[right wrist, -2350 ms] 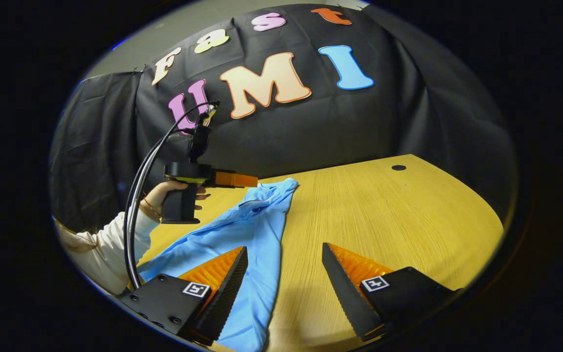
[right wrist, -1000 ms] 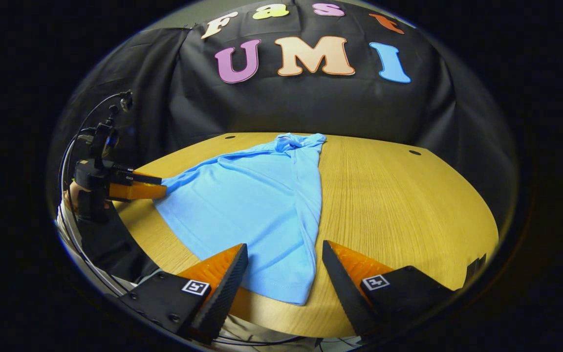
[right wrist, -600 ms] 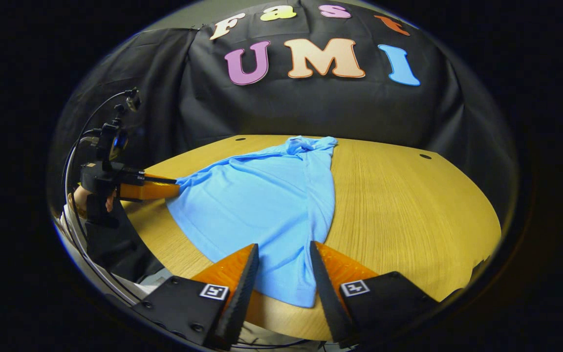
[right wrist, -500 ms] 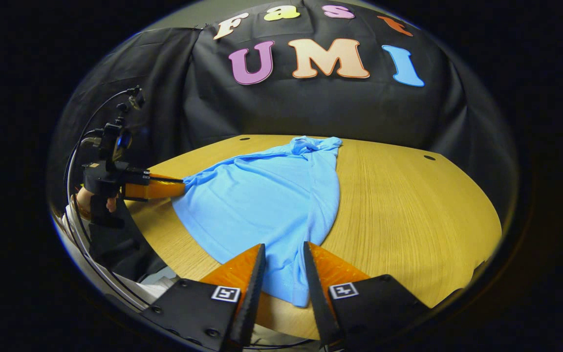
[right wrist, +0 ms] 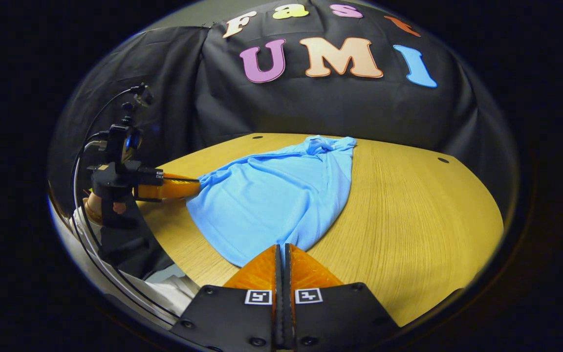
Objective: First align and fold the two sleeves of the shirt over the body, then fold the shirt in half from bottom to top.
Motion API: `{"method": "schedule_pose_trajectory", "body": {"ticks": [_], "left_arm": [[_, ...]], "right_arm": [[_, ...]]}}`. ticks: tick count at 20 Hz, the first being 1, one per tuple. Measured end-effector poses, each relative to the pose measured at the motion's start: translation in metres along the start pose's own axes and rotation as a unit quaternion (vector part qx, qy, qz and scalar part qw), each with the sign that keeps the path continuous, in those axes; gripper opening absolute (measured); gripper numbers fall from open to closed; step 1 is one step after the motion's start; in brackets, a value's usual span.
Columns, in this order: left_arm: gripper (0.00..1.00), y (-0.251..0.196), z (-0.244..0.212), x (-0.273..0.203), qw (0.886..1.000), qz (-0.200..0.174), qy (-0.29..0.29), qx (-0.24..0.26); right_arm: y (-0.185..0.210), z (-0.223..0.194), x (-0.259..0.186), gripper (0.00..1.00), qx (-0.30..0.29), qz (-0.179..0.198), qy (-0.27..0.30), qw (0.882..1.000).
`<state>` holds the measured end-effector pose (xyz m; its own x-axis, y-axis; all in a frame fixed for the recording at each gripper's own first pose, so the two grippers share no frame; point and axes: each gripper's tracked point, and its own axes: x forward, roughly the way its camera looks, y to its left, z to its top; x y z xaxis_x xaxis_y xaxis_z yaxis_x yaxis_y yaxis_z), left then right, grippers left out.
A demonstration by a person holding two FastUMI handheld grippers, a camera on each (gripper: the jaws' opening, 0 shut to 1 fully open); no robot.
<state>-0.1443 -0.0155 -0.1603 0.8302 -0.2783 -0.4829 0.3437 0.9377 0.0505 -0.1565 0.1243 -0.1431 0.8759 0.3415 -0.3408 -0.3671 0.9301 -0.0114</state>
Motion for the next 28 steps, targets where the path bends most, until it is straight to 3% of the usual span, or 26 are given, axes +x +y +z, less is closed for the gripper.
{"method": "schedule_pose_trajectory", "body": {"ticks": [8, 13, 22, 28], "left_arm": [[0.0, 0.007, 0.06, 0.007, 0.998, -0.005, -0.054, -0.026], [0.0, 0.025, 0.116, 0.023, 0.994, -0.007, -0.094, -0.051], [0.0, 0.048, 0.194, 0.096, 0.988, -0.024, -0.122, -0.092], [0.0, 0.078, 0.219, 0.163, 0.991, 0.001, -0.108, -0.08]], "right_arm": [[-0.019, 0.057, 0.015, 0.02, -0.015, -0.016, -0.032, 0.999], [-0.053, 0.104, 0.041, 0.03, -0.044, -0.053, -0.052, 0.996], [-0.111, 0.18, 0.108, 0.02, -0.075, -0.093, -0.046, 0.992], [-0.149, 0.223, 0.165, 0.02, -0.088, -0.124, -0.055, 0.987]]}}
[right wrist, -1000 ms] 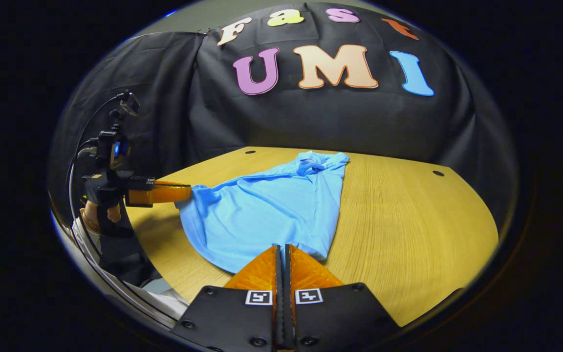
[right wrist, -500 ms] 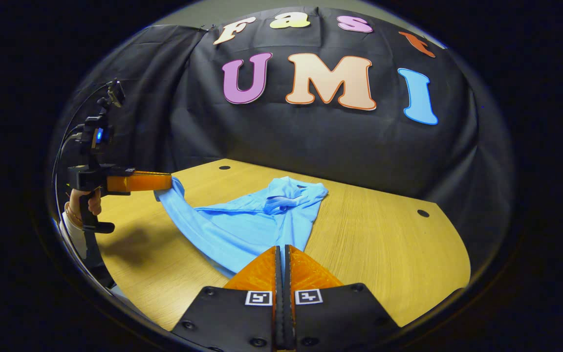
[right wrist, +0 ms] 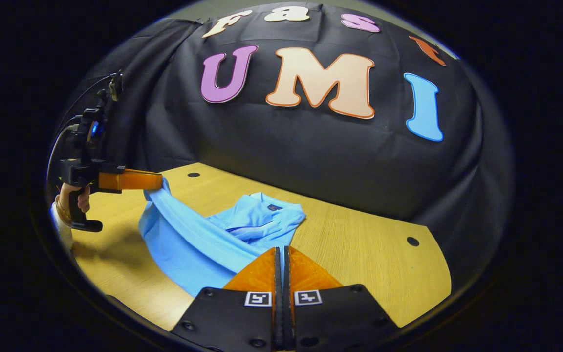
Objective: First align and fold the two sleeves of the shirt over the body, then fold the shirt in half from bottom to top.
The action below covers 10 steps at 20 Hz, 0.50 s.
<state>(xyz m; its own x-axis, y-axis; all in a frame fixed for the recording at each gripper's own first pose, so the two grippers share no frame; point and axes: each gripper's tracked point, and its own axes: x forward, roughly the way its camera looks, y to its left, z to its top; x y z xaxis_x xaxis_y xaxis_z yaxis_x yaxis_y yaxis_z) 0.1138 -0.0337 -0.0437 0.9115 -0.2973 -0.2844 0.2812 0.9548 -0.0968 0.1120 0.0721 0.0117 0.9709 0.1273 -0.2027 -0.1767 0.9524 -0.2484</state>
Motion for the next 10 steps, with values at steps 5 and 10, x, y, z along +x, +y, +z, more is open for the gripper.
{"method": "schedule_pose_trajectory", "body": {"ticks": [5, 10], "left_arm": [[0.0, 0.019, 0.024, 0.06, 1.0, 0.019, -0.013, -0.013], [0.0, 0.045, 0.022, 0.127, 0.999, 0.046, 0.002, -0.014]], "right_arm": [[-0.024, 0.016, 0.059, 0.02, -0.002, -0.026, 0.023, 0.999], [-0.041, 0.025, 0.129, 0.02, -0.007, -0.05, 0.028, 0.998]]}}
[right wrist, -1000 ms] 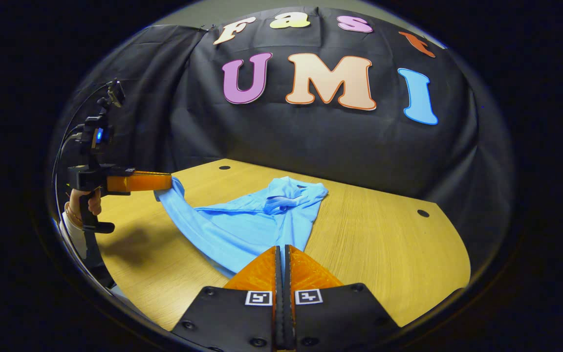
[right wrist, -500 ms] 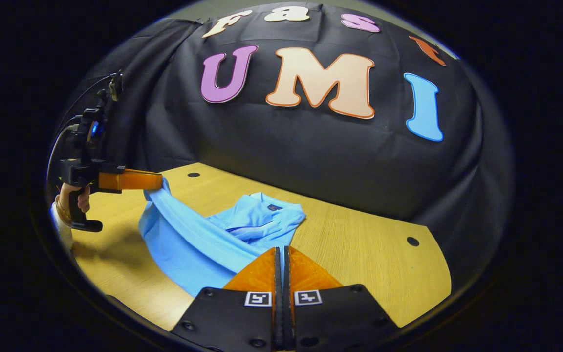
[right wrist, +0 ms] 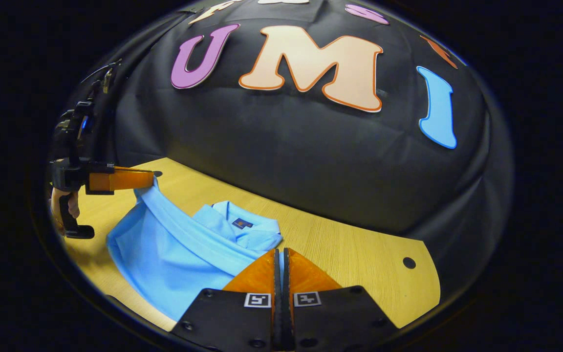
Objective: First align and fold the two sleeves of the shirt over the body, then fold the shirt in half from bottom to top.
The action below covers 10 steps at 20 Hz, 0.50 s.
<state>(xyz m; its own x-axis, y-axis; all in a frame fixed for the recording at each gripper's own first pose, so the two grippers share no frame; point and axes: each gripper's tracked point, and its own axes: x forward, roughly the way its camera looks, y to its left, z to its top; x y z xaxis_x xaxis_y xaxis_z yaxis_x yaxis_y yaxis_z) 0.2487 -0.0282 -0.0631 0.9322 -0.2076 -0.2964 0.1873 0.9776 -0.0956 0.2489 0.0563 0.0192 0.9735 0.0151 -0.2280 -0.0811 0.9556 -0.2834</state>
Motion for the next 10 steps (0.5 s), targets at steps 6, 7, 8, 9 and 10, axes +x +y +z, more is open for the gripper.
{"method": "schedule_pose_trajectory", "body": {"ticks": [6, 7, 8, 9, 10], "left_arm": [[0.0, 0.018, -0.006, 0.056, 0.999, 0.033, 0.002, -0.009], [0.0, 0.02, -0.005, 0.061, 0.999, 0.04, -0.002, -0.002], [0.0, 0.021, -0.006, 0.066, 0.999, 0.049, -0.003, 0.006], [0.0, 0.021, -0.008, 0.07, 0.998, 0.057, -0.001, 0.014], [0.0, 0.024, -0.008, 0.069, 0.997, 0.072, -0.001, 0.021]], "right_arm": [[-0.01, -0.025, 0.065, 0.02, 0.083, -0.034, 0.021, 0.996], [-0.012, -0.026, 0.07, 0.02, 0.099, -0.037, 0.018, 0.994], [-0.013, -0.023, 0.073, 0.02, 0.108, -0.04, 0.01, 0.993], [-0.016, -0.017, 0.076, 0.02, 0.109, -0.045, -0.004, 0.993], [-0.021, -0.012, 0.078, 0.02, 0.105, -0.057, -0.019, 0.993]]}}
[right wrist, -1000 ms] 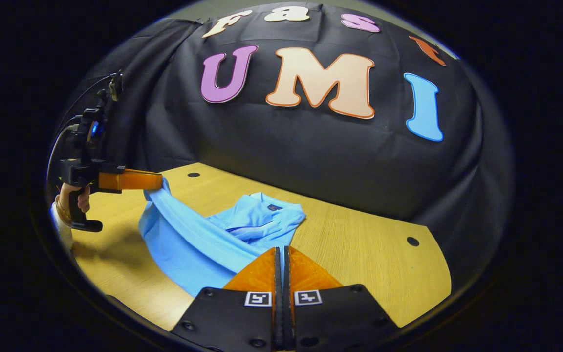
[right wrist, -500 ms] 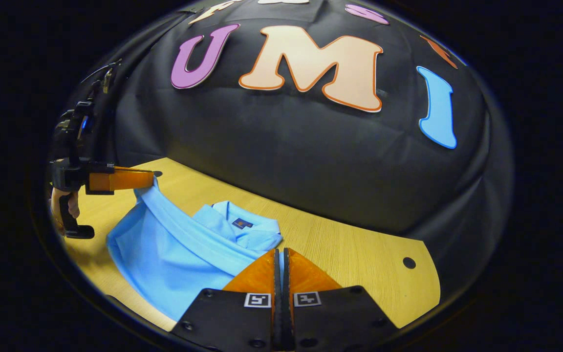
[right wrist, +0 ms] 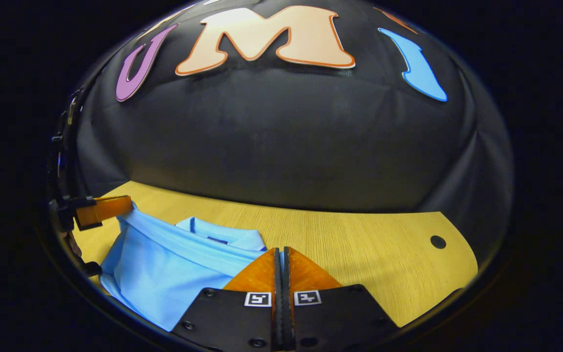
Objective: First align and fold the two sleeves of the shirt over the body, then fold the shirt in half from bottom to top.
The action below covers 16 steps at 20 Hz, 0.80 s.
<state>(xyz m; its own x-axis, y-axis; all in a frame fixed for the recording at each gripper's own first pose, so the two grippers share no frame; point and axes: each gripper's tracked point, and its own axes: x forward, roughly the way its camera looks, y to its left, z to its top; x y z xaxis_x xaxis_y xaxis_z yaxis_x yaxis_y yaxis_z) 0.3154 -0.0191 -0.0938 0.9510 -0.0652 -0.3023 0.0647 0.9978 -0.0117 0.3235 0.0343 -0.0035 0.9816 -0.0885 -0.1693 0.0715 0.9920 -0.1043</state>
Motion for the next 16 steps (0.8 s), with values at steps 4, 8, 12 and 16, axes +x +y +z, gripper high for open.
{"method": "schedule_pose_trajectory", "body": {"ticks": [4, 8, 12, 16], "left_arm": [[0.27, 0.009, 0.008, -0.009, 0.999, 0.029, -0.014, -0.019], [0.95, 0.026, 0.013, -0.038, 0.998, 0.065, -0.024, -0.007], [0.95, 0.015, 0.026, -0.085, 0.996, 0.066, -0.052, 0.015], [0.95, -0.011, 0.029, -0.135, 0.996, 0.036, -0.072, 0.027]], "right_arm": [[0.005, 0.016, -0.014, 0.69, 0.01, 0.008, -0.018, 1.0], [0.009, 0.025, -0.041, 0.91, 0.028, 0.031, -0.038, 0.998], [0.015, 0.031, -0.081, 0.98, 0.035, 0.052, -0.062, 0.996], [0.016, 0.03, -0.13, 0.98, 0.027, 0.071, -0.082, 0.994]]}}
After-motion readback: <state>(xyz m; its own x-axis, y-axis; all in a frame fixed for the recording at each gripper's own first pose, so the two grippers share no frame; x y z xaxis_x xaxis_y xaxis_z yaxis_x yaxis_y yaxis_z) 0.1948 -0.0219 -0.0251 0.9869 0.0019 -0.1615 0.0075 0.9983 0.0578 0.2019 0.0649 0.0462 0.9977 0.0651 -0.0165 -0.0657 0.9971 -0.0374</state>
